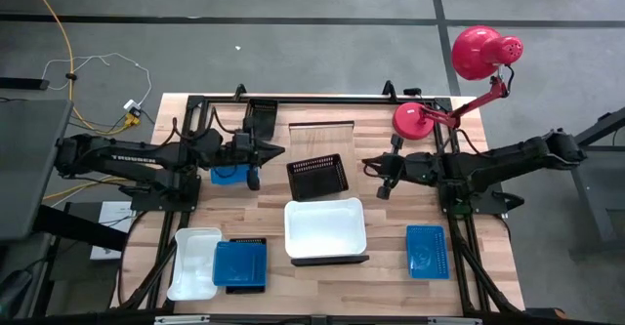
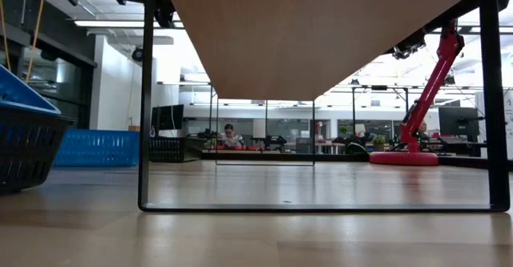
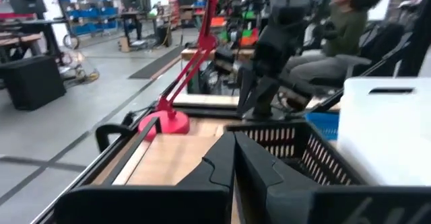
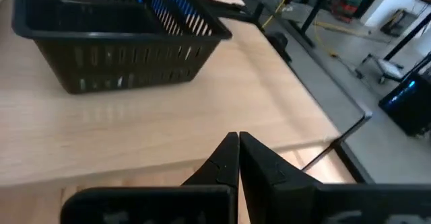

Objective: Stack baskets on shelf by color
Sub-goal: Put the right black bin on the shelf, then stack the top black bin on the black bin on the shelf

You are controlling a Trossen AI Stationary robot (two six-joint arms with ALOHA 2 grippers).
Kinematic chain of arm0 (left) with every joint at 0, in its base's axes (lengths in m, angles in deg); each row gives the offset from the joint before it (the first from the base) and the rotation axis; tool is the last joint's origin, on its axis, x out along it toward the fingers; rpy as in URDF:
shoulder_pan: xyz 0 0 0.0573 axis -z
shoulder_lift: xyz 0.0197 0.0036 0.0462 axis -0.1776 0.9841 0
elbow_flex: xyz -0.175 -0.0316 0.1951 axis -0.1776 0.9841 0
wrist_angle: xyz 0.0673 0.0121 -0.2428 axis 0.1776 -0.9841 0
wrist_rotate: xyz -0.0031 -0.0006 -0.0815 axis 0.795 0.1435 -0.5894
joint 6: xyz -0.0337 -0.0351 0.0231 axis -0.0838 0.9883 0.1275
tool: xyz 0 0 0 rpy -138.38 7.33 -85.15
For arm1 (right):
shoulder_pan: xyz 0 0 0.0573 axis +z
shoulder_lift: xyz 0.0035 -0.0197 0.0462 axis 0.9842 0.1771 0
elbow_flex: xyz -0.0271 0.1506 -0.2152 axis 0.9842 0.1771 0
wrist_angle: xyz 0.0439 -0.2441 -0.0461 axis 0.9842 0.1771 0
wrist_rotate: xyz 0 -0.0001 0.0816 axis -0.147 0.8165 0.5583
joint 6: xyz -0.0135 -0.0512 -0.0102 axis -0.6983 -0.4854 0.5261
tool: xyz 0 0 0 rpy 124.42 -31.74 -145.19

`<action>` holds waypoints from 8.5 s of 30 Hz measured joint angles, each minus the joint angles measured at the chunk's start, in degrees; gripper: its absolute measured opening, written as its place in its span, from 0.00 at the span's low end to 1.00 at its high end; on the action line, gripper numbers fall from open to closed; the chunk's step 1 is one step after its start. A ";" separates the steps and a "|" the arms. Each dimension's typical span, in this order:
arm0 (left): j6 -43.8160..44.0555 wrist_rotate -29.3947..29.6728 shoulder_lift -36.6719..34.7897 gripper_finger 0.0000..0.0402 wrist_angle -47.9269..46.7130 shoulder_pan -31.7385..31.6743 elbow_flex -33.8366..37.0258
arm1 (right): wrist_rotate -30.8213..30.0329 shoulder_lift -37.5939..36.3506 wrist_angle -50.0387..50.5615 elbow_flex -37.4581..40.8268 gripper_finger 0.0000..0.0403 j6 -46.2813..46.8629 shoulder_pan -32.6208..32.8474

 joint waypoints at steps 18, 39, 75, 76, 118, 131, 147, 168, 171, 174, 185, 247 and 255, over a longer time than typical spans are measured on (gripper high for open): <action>-22.45 -4.56 -2.10 0.00 -8.92 -11.51 -14.55 | -3.96 -0.02 -31.87 0.02 0.00 -15.69 -16.73; 22.94 -16.79 6.29 0.00 -25.54 -17.37 -23.73 | 8.77 -0.31 13.05 -22.29 0.00 44.51 -20.21; 40.55 -2.38 46.23 0.00 -59.07 -2.58 -58.69 | 12.54 -0.37 24.81 -28.11 0.00 38.23 -20.21; 40.55 -1.83 46.23 0.00 -59.05 -2.27 -58.69 | 12.54 -0.37 24.78 -28.11 0.00 38.23 -20.21; 40.58 0.59 50.25 0.00 -59.41 -1.12 -62.27 | 13.66 -0.42 24.74 -28.06 0.00 38.21 -20.21; 41.87 -0.39 50.16 0.00 -57.71 0.36 -62.27 | 13.61 -0.42 24.74 -28.06 0.00 36.72 -20.21; 10.48 6.22 25.14 0.00 -61.71 -8.35 -59.57 | 12.30 -0.46 25.26 -28.06 0.00 38.13 -20.22; -18.95 -5.12 22.58 0.59 -59.56 -28.90 -26.86 | 12.45 -0.46 25.24 -28.06 0.00 47.81 -20.21; -21.93 -9.51 28.38 0.64 -59.18 -30.01 -26.84 | 12.46 -0.46 25.24 -28.06 0.00 47.89 -20.21; -23.91 -10.75 33.15 0.64 -58.77 -29.99 -26.84 | 12.46 -0.46 25.24 -28.06 0.00 47.78 -20.21; -24.99 -1.06 38.82 0.61 -55.00 -30.04 -26.84 | 12.57 -0.44 25.26 -28.06 0.00 47.02 -20.21; -63.70 18.44 26.67 0.00 -75.44 17.89 -64.65 | 18.91 -0.44 25.22 -28.06 0.00 44.44 -20.21; -65.33 17.05 29.57 0.00 -76.16 20.16 -64.61 | 19.99 -0.44 25.22 -28.06 0.00 44.65 -20.19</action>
